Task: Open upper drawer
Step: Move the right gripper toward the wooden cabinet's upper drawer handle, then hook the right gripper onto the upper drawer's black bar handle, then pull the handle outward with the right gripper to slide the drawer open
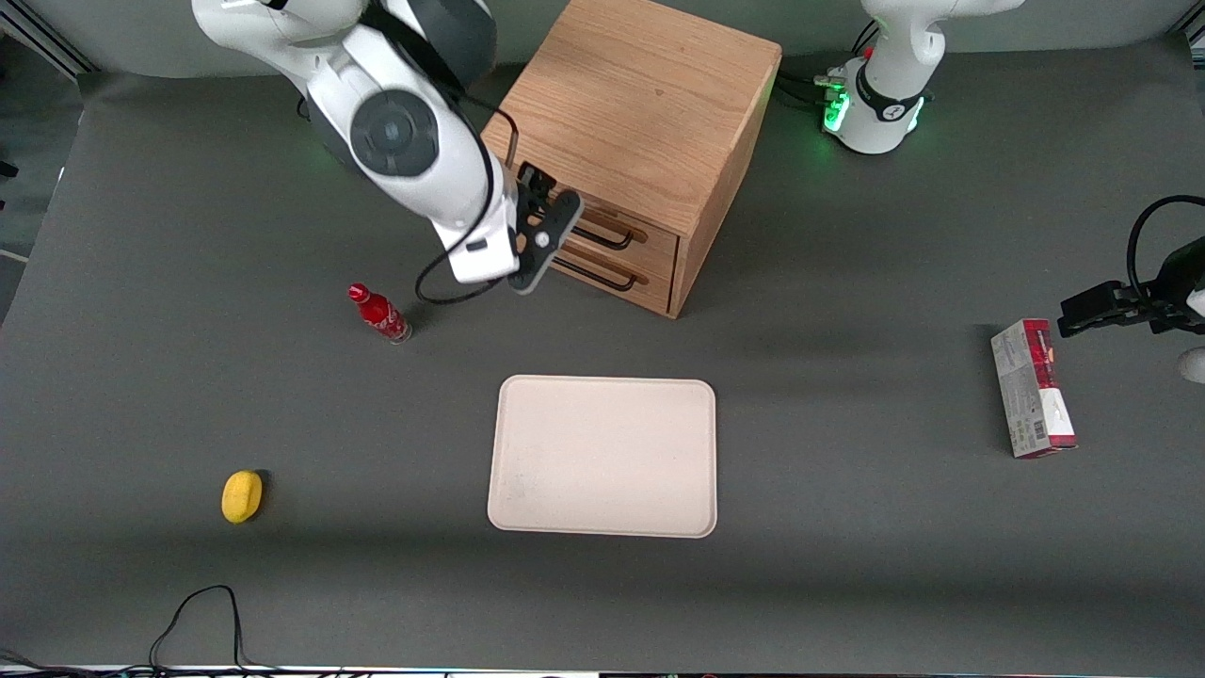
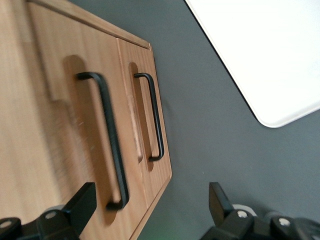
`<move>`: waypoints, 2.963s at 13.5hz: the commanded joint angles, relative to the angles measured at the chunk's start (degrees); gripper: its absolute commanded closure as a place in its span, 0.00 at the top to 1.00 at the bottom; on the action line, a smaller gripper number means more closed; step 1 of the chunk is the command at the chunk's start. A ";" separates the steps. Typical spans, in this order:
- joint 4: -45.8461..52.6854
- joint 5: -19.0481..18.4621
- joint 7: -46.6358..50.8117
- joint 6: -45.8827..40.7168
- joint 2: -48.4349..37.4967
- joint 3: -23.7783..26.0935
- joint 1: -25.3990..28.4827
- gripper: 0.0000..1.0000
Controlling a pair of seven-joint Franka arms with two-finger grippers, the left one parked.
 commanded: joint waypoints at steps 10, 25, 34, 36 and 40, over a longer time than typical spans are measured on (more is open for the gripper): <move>-4.05 2.02 -2.07 4.34 4.20 2.75 1.32 1.00; 0.08 -8.86 -7.26 6.98 7.45 1.95 -1.40 1.00; 7.54 -10.55 -14.47 6.89 10.61 -3.49 -4.30 1.00; 9.39 -11.42 -14.55 6.89 11.49 -4.89 -4.30 1.00; 12.56 -12.04 -14.55 6.89 13.16 -6.48 -4.31 1.00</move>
